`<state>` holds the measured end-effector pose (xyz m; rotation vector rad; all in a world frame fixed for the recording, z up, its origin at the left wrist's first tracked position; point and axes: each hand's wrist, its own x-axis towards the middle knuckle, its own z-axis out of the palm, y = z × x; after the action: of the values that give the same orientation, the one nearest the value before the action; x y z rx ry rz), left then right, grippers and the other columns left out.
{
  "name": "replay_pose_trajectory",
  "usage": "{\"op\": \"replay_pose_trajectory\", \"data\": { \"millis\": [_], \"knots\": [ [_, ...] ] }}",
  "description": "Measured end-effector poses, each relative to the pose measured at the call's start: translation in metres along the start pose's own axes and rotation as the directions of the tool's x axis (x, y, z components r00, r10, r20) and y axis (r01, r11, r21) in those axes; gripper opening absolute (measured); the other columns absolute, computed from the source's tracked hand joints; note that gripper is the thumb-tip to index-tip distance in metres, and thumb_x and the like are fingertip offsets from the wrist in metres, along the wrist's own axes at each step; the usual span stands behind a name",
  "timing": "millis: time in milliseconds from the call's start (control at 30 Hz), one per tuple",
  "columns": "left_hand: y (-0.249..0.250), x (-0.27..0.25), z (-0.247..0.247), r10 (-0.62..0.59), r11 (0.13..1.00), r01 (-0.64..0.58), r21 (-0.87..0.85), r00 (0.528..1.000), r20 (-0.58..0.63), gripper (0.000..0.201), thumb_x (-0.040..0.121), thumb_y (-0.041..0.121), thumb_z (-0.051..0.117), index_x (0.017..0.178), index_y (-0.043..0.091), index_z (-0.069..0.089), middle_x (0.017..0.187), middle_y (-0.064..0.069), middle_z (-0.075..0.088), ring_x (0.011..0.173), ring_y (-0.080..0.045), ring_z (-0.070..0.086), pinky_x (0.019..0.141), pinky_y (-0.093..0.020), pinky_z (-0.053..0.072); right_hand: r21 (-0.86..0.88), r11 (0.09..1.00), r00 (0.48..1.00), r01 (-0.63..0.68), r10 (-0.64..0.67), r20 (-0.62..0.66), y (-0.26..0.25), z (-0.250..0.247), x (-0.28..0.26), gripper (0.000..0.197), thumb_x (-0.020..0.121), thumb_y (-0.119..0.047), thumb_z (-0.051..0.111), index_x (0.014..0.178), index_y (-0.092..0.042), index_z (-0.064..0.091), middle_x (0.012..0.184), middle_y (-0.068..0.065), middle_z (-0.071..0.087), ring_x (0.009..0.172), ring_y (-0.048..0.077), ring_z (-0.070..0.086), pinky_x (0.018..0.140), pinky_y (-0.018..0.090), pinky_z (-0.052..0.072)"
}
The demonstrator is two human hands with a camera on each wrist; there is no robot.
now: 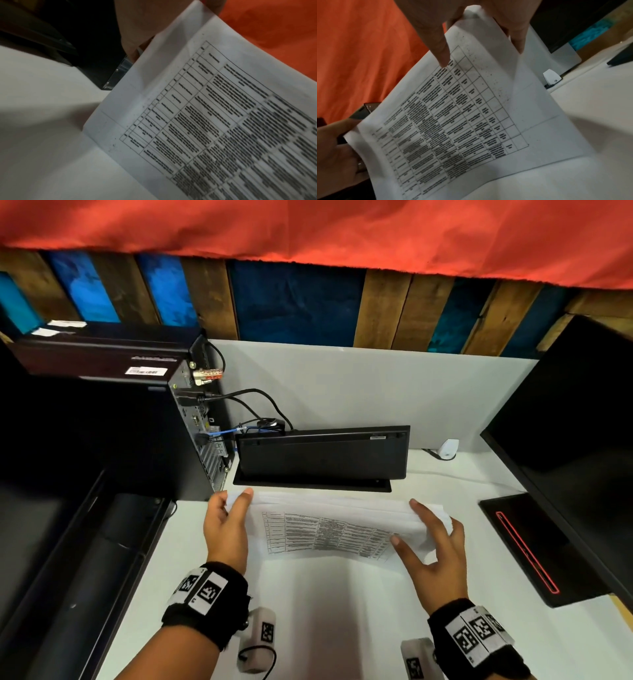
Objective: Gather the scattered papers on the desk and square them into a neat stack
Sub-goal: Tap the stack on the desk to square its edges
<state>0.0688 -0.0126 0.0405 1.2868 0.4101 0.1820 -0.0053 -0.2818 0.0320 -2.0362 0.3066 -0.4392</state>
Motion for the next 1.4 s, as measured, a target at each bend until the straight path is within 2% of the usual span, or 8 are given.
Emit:
{"op": "replay_pose_trajectory", "data": {
  "millis": [100,233,367,500,733,900,1067,1400],
  "knots": [
    [0.003,0.001,0.001,0.069,0.995,-0.071,0.071,0.997,0.027,0.011,0.092,0.018,0.060,0.082,0.017,0.055,0.073,0.001,0.060,0.071,-0.016,0.061,0.067,-0.028,0.048,0.003,0.999,0.999,-0.038,0.038,-0.016,-0.001,-0.001,0.000,0.064,0.076,-0.021,0.077,0.130,-0.043,0.049,0.120,-0.003,0.038,0.104,0.005,0.046,0.091,0.023,0.042],
    [0.004,0.005,0.000,0.113,0.990,-0.113,0.082,0.994,0.012,0.018,0.092,0.019,0.060,0.076,0.024,0.055,0.077,0.001,0.054,0.074,-0.018,0.051,0.067,-0.028,0.043,-0.022,1.000,1.000,0.002,-0.003,-0.010,0.000,-0.001,-0.002,0.059,0.077,-0.023,0.077,0.126,-0.045,0.053,0.121,-0.008,0.035,0.106,-0.017,0.039,0.093,0.023,0.042],
    [-0.001,0.002,-0.003,0.104,0.990,-0.114,0.077,0.987,0.122,0.018,0.084,0.031,0.071,0.080,0.020,0.057,0.086,0.001,0.061,0.081,-0.018,0.057,0.075,-0.028,0.045,-0.032,0.999,0.999,0.024,-0.025,-0.039,0.001,-0.001,-0.001,0.055,0.077,-0.018,0.077,0.120,-0.047,0.057,0.122,-0.011,0.031,0.106,-0.011,0.038,0.097,0.022,0.040],
    [-0.002,0.001,-0.012,0.071,0.990,-0.100,0.102,0.965,0.253,0.053,0.057,0.034,0.081,0.099,0.014,0.057,0.089,-0.004,0.060,0.076,-0.016,0.060,0.067,-0.023,0.050,-0.092,0.989,0.988,0.113,-0.122,-0.092,0.007,-0.001,0.001,0.047,0.077,-0.017,0.076,0.112,-0.046,0.062,0.130,-0.014,0.029,0.114,-0.016,0.032,0.096,0.028,0.046],
    [-0.014,0.012,-0.023,-0.013,0.969,-0.072,0.238,0.942,0.335,0.062,0.054,-0.007,0.088,0.106,0.003,0.056,0.094,-0.009,0.066,0.079,-0.014,0.065,0.057,-0.022,0.053,-0.222,0.946,0.965,0.235,-0.255,-0.067,0.009,0.001,0.001,0.041,0.089,-0.015,0.063,0.116,-0.046,0.062,0.142,-0.013,0.025,0.124,0.000,0.036,0.098,0.015,0.042],
    [-0.017,0.016,-0.023,-0.074,0.963,-0.027,0.269,0.931,0.357,0.040,0.064,-0.015,0.079,0.097,-0.005,0.059,0.084,-0.013,0.069,0.066,-0.009,0.069,0.048,-0.016,0.050,-0.394,0.899,0.975,0.190,-0.219,-0.030,0.005,0.004,0.001,0.046,0.085,-0.029,0.066,0.127,-0.046,0.054,0.148,-0.004,0.026,0.133,0.023,0.030,0.101,0.051,0.043],
    [-0.018,0.023,-0.024,-0.105,0.961,0.004,0.277,0.930,0.352,0.033,0.066,-0.012,0.079,0.096,-0.007,0.067,0.085,-0.010,0.076,0.073,-0.013,0.073,0.056,-0.017,0.053,-0.703,0.689,0.981,0.174,-0.187,0.060,-0.008,0.008,-0.003,0.047,0.086,-0.055,0.050,0.132,-0.058,0.040,0.152,-0.006,0.029,0.145,0.036,0.009,0.105,0.073,0.015],
    [-0.022,0.028,-0.024,-0.117,0.972,0.036,0.234,0.932,0.343,0.036,0.068,-0.012,0.076,0.102,-0.009,0.068,0.097,-0.018,0.075,0.092,-0.030,0.072,0.074,-0.023,0.059,-0.752,0.474,0.888,0.458,-0.286,0.360,-0.050,0.050,-0.006,0.055,0.091,-0.036,0.047,0.143,-0.038,0.032,0.148,-0.007,0.043,0.142,0.025,0.033,0.099,0.079,0.010]
  ]
}}
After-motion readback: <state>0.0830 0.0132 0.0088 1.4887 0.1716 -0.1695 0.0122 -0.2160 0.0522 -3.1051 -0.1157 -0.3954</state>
